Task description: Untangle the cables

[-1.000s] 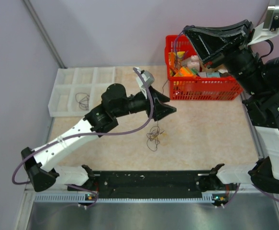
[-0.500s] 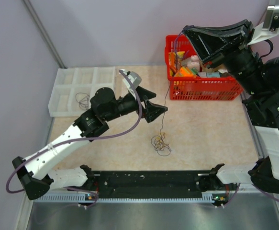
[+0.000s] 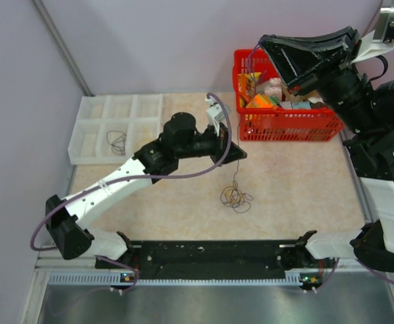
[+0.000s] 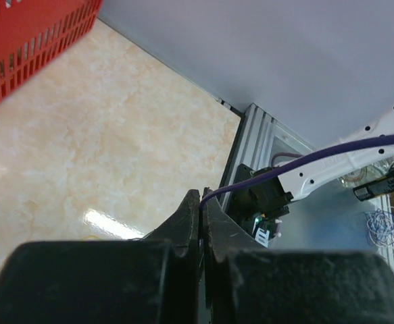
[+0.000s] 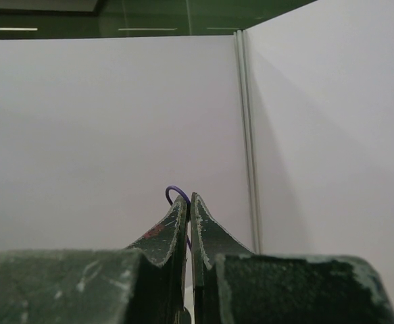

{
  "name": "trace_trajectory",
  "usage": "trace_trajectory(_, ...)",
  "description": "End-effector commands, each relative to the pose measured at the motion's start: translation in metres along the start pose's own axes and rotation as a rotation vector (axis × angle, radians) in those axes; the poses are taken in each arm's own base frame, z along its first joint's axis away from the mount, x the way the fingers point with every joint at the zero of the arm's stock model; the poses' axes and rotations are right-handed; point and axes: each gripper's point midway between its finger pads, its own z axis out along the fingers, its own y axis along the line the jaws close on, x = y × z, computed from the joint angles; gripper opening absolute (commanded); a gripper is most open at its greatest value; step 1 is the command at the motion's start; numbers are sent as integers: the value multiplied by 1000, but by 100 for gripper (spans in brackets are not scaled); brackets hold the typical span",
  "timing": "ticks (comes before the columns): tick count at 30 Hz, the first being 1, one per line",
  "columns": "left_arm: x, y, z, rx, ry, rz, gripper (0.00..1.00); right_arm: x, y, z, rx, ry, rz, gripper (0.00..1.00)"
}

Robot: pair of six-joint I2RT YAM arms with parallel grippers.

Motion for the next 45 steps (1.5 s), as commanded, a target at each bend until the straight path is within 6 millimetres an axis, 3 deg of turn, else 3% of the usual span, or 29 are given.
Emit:
trace_trajectory(1, -59, -26, -18, -2, -118, 119, 0, -7, 1, -5, 6, -30, -45, 0)
trace_trajectory(4, -106, -52, -36, 19, -222, 218, 0, 9, -20, -14, 99, -9, -99, 0)
trace_trajectory(7, -153, -95, -56, 106, -326, 293, 0, 32, -36, -22, 163, 38, -125, 0)
trace_trajectory(9, -174, -100, -63, 81, -376, 301, 0, 45, -40, -28, 175, 61, -124, 0)
trace_trajectory(10, -182, -91, -64, 20, -399, 288, 0, 52, -42, -30, 182, 72, -125, 0)
trace_trajectory(12, -184, -58, -57, -113, -393, 217, 0, 63, -47, -38, 203, 85, -130, 0)
trace_trajectory(14, -174, -37, -41, -81, -320, 122, 0, 69, -52, -46, 227, 91, -142, 0)
trace_trajectory(17, -181, -64, -41, 111, -281, 58, 0, 78, -55, -53, 238, 108, -152, 0)
trace_trajectory(20, -193, -86, -55, 124, -341, 150, 0, 83, -61, -59, 267, 120, -166, 1)
trace_trajectory(22, -188, -77, -55, 78, -351, 165, 0, 90, -63, -64, 273, 133, -167, 1)
trace_trajectory(25, -164, -45, -38, 16, -268, 92, 0, 112, -67, -75, 293, 181, -150, 2)
trace_trajectory(28, -158, -43, -33, 44, -261, 56, 0, 152, -77, -94, 332, 283, -126, 8)
trace_trajectory(34, -163, -41, -52, -28, -316, 79, 0, 247, -114, -172, 550, 553, -107, 66)
trace_trajectory(35, -163, -41, -54, -32, -320, 76, 0, 267, -115, -186, 558, 615, -102, 70)
trace_trajectory(40, -164, -47, -60, -14, -347, 80, 0, 331, -112, -251, 620, 776, 9, 75)
trace_trajectory(45, -163, -50, -63, -4, -349, 69, 0, 364, -96, -270, 529, 770, 75, 81)
